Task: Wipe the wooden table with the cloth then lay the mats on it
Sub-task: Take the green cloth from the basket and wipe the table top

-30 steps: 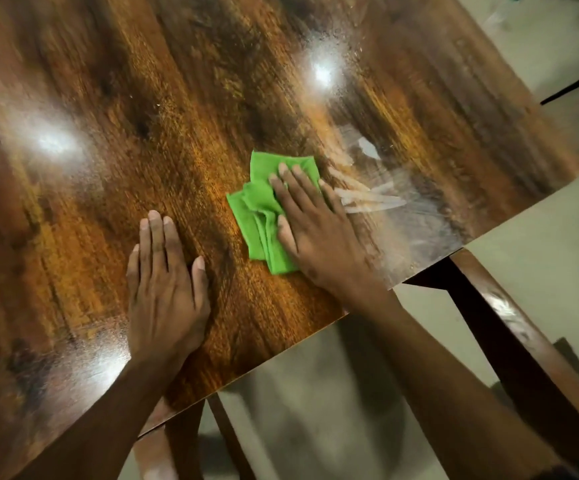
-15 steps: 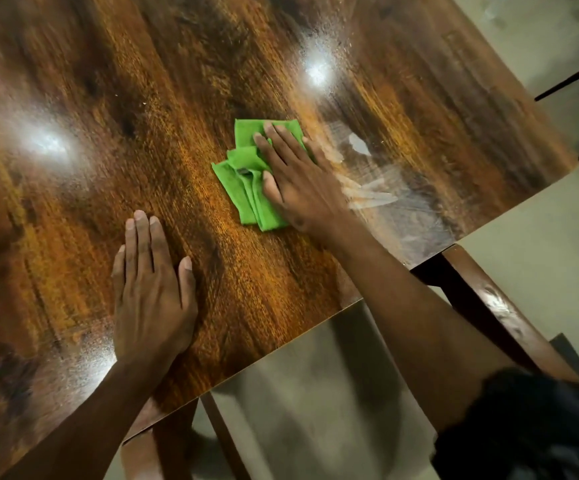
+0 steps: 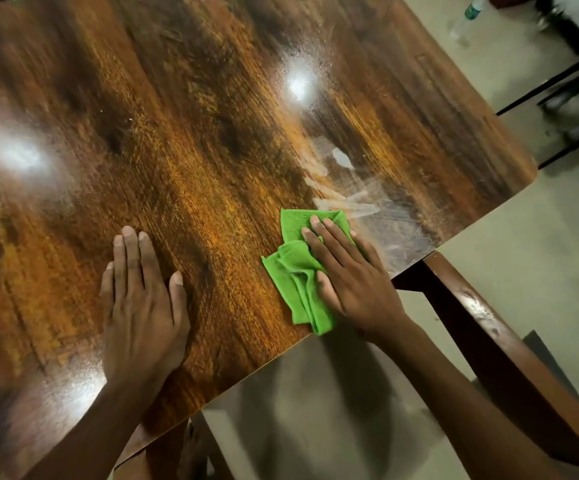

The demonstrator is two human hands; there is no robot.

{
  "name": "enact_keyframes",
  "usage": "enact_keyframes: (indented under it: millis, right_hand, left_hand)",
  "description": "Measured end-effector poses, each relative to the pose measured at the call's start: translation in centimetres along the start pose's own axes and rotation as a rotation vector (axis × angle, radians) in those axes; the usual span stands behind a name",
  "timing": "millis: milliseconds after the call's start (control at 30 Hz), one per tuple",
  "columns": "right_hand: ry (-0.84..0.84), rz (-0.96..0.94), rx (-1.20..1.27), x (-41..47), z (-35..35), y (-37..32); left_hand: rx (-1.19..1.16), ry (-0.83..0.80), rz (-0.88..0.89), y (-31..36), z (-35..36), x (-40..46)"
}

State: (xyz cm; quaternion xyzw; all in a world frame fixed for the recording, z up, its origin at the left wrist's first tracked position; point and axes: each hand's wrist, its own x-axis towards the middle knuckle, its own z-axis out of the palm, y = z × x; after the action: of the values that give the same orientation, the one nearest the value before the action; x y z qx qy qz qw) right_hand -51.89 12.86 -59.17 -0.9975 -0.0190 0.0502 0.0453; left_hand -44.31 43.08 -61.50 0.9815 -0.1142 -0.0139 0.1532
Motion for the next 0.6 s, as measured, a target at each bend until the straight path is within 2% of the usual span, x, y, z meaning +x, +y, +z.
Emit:
enact_keyframes:
  millis: [267, 333, 467, 600]
  right_hand:
    - [-0.014, -0.024, 0.032, 15.0, -1.9, -0.1]
    - [-0.015, -0.016, 0.035, 16.5, -2.1, -0.2]
    - [0.019, 0.005, 0.060, 12.8, -1.2, -1.4]
    - [-0.014, 0.103, 0.048, 7.5, -0.8, -4.1]
  left_hand:
    - [0.021, 0.013, 0.016, -0.2, 0.3, -0.2]
    - [0.021, 0.014, 0.016, -0.3, 0.4, -0.1]
    - [0.042, 0.012, 0.038, -0.4, 0.4, -0.1]
    - [0.091, -0.027, 0.047, -0.4, -0.1, -0.1]
